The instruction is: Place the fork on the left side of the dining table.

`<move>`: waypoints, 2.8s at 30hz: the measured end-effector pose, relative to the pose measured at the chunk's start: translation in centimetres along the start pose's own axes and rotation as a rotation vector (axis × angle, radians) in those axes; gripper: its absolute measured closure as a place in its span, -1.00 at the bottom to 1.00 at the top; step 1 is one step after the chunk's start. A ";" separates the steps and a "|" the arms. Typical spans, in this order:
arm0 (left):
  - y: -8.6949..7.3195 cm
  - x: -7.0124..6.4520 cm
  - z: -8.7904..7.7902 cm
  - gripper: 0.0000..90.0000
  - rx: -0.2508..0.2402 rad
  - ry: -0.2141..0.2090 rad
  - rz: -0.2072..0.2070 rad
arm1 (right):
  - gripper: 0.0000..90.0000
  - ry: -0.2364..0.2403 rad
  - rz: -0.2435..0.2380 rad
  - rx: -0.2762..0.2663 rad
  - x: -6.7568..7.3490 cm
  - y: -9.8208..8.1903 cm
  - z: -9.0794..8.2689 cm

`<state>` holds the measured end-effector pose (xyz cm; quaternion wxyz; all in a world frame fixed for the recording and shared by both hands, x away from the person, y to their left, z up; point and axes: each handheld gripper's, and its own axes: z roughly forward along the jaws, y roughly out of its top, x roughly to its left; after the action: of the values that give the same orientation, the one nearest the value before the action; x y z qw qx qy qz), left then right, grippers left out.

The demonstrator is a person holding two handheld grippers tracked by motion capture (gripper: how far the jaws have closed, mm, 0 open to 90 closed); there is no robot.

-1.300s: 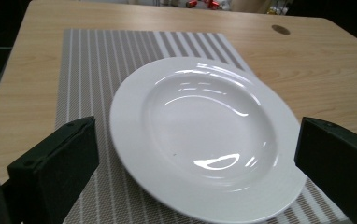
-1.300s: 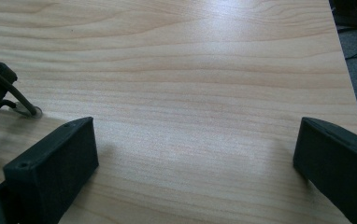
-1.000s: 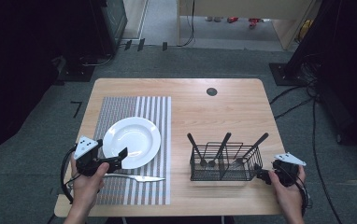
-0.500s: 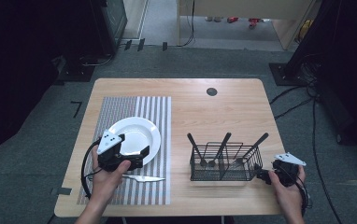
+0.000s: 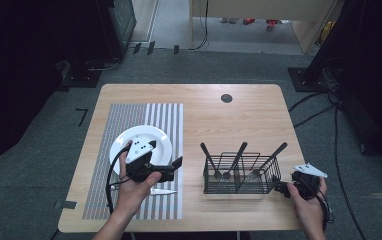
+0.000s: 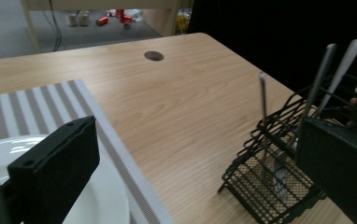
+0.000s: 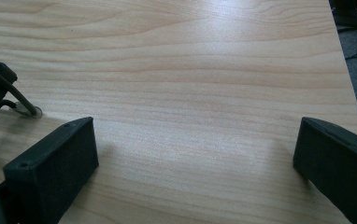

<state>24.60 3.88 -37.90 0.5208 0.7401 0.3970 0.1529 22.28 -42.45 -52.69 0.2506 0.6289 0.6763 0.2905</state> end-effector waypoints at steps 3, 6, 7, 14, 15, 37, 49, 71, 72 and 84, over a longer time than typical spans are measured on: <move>0.3 -0.6 0.2 -0.99 0.000 -0.014 0.007 | -1.00 0.000 0.000 0.000 0.0 0.0 0.0; 0.7 -1.7 0.8 -0.99 0.000 -0.045 0.016 | -1.00 0.000 0.001 0.000 0.0 0.0 0.0; 0.7 -1.7 0.8 -0.99 0.000 -0.045 0.016 | -1.00 0.000 0.001 0.000 0.0 0.0 0.0; 1.4 -3.4 1.8 -0.99 0.002 -0.093 0.034 | -1.00 0.000 0.000 -0.002 0.0 0.0 0.0; 1.4 -3.4 1.8 -0.99 0.002 -0.093 0.034 | -1.00 0.000 0.000 -0.002 0.0 0.0 0.0; 2.9 -8.3 4.5 -0.82 0.004 -0.217 0.107 | -1.00 0.000 0.000 -0.002 0.0 0.0 0.0; 3.5 -9.6 7.8 -0.08 0.030 -0.265 0.121 | -1.00 0.001 0.000 -0.002 0.0 0.0 0.0; 5.0 -9.6 13.5 0.51 0.210 -0.311 0.077 | -1.00 0.000 0.001 -0.002 0.0 0.0 0.0; 5.0 -9.6 13.5 0.54 0.210 -0.311 0.077 | -1.00 0.000 0.001 -0.002 0.0 0.0 0.0; 5.3 -9.9 13.2 0.98 0.234 -0.344 0.195 | -1.00 0.000 0.001 -0.002 0.0 0.0 0.0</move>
<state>29.02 -12.82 -36.74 0.4743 0.8456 0.2437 0.0270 22.28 -42.45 -52.70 0.2512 0.6287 0.6758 0.2914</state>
